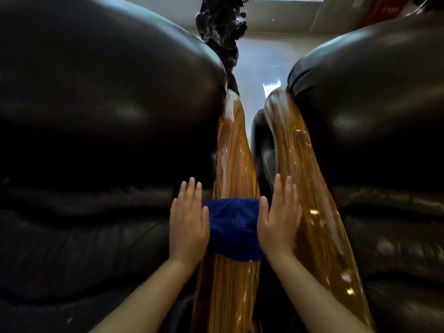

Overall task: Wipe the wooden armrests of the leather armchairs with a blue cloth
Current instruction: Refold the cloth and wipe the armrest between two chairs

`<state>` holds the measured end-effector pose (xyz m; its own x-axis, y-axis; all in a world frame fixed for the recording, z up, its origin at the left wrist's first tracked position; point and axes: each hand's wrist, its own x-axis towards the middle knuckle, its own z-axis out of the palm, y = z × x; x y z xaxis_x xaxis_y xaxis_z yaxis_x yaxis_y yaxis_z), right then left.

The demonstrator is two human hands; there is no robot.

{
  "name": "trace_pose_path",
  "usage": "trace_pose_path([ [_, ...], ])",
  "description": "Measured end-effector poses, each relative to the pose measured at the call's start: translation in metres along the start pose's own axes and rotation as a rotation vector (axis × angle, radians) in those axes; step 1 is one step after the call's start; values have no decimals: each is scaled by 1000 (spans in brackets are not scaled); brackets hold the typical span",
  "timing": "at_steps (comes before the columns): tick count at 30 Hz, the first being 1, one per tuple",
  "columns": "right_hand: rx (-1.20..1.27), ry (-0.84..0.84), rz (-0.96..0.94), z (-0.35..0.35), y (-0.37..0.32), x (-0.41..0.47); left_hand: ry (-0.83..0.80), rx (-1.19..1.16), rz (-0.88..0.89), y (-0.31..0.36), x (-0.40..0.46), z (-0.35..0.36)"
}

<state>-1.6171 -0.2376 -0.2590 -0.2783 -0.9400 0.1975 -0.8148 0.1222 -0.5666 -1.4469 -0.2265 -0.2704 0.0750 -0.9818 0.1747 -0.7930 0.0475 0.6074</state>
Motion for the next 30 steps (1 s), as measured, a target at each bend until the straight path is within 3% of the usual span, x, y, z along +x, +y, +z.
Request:
trace_pose_path([
  [4, -19, -145, 37, 43, -12, -20, -159, 102, -50, 17, -18, 45],
  [8, -60, -61, 78, 72, -9, -7, -62, 174, -136, 11, 1, 71],
  [10, -67, -38, 53, 75, -7, 1, -49, 186, -85, 7, 12, 76],
  [30, -29, -138, 24, 107, -36, 163, -99, 85, -9, 4, 180, 90],
])
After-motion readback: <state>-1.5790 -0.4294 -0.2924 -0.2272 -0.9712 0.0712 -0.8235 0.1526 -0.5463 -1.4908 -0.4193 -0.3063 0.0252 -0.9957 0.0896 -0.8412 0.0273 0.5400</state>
